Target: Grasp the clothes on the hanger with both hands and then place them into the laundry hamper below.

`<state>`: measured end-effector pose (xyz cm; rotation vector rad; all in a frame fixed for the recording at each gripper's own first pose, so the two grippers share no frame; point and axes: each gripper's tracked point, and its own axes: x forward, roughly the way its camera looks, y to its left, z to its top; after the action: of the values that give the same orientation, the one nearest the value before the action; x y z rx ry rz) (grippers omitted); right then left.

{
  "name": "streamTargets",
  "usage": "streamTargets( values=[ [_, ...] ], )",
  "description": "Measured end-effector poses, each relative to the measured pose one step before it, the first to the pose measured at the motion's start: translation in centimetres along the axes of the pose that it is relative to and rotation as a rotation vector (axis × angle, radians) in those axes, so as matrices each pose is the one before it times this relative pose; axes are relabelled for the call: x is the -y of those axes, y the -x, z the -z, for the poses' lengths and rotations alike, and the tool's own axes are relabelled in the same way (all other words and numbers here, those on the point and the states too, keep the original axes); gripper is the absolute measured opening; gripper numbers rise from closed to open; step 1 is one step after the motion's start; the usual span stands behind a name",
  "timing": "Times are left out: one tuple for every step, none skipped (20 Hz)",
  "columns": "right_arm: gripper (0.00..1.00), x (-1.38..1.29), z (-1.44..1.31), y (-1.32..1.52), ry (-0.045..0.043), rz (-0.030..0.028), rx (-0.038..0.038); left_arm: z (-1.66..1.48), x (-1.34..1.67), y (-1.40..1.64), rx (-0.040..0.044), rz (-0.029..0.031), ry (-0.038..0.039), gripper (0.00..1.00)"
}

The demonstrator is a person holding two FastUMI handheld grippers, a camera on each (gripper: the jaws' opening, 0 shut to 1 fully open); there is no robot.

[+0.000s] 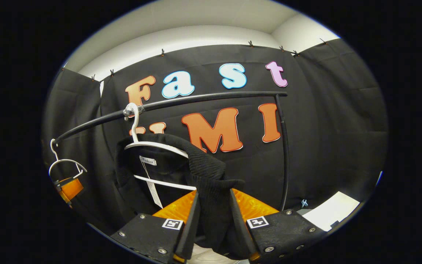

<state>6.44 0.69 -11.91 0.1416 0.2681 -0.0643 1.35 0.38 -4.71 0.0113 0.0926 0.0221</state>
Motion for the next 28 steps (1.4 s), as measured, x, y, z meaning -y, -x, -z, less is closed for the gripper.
streamTargets(
  values=[
    [0.54, 0.037, 0.028, -0.066, -0.00597, -0.00311, -0.00135, 0.155, 0.188, -0.195, -0.00074, 0.00452, 0.00271, 0.96],
    [0.41, -0.031, 0.115, -0.052, -0.00246, -0.00323, -0.00100, 0.088, 0.177, -0.114, -0.00064, 0.00563, 0.00093, 0.97],
    [0.38, -0.093, 0.075, -0.175, 0.00065, -0.00397, 0.00128, 0.087, 0.217, -0.039, -0.00052, 0.00333, -0.00108, 0.97],
    [0.32, -0.058, -0.042, -0.104, 0.00136, -0.00517, 0.00050, 0.131, 0.139, -0.328, -0.00067, 0.00248, -0.00214, 0.96],
    [0.29, -0.163, 0.015, -0.053, 0.00099, -0.00698, 0.00028, 0.185, 0.222, -0.264, -0.00085, 0.00400, -0.00101, 0.96],
    [0.22, -0.173, 0.055, -0.032, 0.00064, -0.00715, 0.00071, 0.026, 0.468, -0.382, 0.01198, 0.01610, 0.00472, 0.96],
    [0.18, -0.254, 0.041, -0.014, 0.00250, -0.00767, 0.00066, 0.137, 0.597, -0.416, 0.00450, 0.01321, 0.00492, 0.96],
    [0.14, 0.055, -0.050, 0.127, 0.00861, -0.00621, 0.00109, 0.449, 0.214, -0.388, -0.00926, 0.00130, 0.00186, 1.00],
    [0.13, -0.107, 0.001, 0.012, 0.00863, -0.00298, 0.00255, 0.452, 0.230, -0.481, -0.01135, 0.00233, 0.00028, 1.00],
    [0.08, 0.055, -0.061, 0.056, 0.00650, -0.00392, 0.00428, 0.398, 0.322, -0.495, -0.01110, 0.00453, -0.00196, 1.00],
    [0.08, 0.026, -0.063, 0.127, 0.00602, -0.00563, 0.00321, 0.357, 0.289, -0.552, -0.00868, 0.00154, -0.00108, 1.00],
    [0.05, 0.047, -0.096, 0.150, 0.00451, -0.00756, 0.00335, 0.231, 0.431, -0.637, 0.00212, 0.00840, 0.00283, 0.97],
    [0.04, -0.016, -0.150, 0.095, 0.01168, -0.00803, 0.00168, 0.314, 0.708, -0.523, 0.00050, 0.01406, 0.00955, 0.96],
    [0.03, 0.102, -0.078, 0.010, 0.01138, -0.00377, 0.00251, 0.460, 0.539, -0.569, -0.00965, 0.01073, 0.01133, 0.93],
    [0.03, 0.032, -0.036, 0.101, 0.00708, -0.00433, 0.00066, 0.568, 0.412, -0.721, -0.01031, 0.00772, 0.00817, 1.00],
    [0.02, -0.056, -0.104, 0.104, 0.00181, -0.00547, 0.00030, 0.478, 0.200, -0.734, -0.01132, 0.00268, 0.00450, 1.00],
    [0.02, -0.078, -0.110, 0.037, -0.00123, -0.00708, 0.00167, 0.529, 0.250, -0.826, -0.01136, 0.00066, 0.00238, 0.96],
    [0.02, 0.115, -0.156, 0.150, 0.00028, -0.00663, 0.00230, 0.518, 0.219, -0.894, -0.01090, 0.00294, -0.00084, 0.96],
    [0.02, 0.028, -0.074, 0.087, 0.00044, -0.00543, 0.00250, 0.781, 0.002, -0.878, -0.01686, -0.01103, -0.00196, 0.96],
    [0.02, 0.058, -0.159, 0.113, -0.00096, -0.00501, 0.00329, 0.496, 0.045, -0.882, -0.01051, -0.00547, -0.00784, 0.93],
    [0.02, 0.106, -0.042, 0.134, -0.00174, -0.00520, 0.00297, 0.507, -0.011, -0.791, -0.00178, -0.00828, -0.01375, 0.95],
    [0.02, 0.049, -0.078, 0.102, 0.00023, -0.00497, 0.00349, 0.326, -0.260, -0.725, -0.00102, -0.01676, -0.01607, 0.98],
    [0.02, 0.010, -0.017, 0.013, 0.00209, -0.00313, 0.00341, 0.278, -0.120, -0.588, 0.00459, -0.01572, -0.01874, 1.00],
    [0.02, 0.221, -0.019, 0.081, 0.00211, -0.00384, 0.00224, 0.220, -0.159, -0.517, 0.00111, -0.01354, -0.02054, 0.97],
    [0.02, 0.103, 0.039, -0.030, 0.00146, -0.00422, 0.00257, 0.257, -0.126, -0.492, 0.00005, -0.00827, -0.01793, 1.00],
    [0.00, 0.026, -0.080, 0.113, 0.00136, -0.00354, 0.00331, 0.444, -0.171, -0.464, -0.00401, -0.00417, -0.01508, 0.96],
    [0.02, 0.038, -0.042, -0.001, 0.00060, -0.00306, 0.00406, 0.160, 0.054, -0.349, -0.00490, -0.00468, 0.00212, 0.97],
    [0.02, 0.085, -0.104, 0.104, 0.00074, -0.00277, 0.00415, 0.096, 0.156, -0.104, -0.00376, 0.00336, 0.01486, 0.97]
  ],
)
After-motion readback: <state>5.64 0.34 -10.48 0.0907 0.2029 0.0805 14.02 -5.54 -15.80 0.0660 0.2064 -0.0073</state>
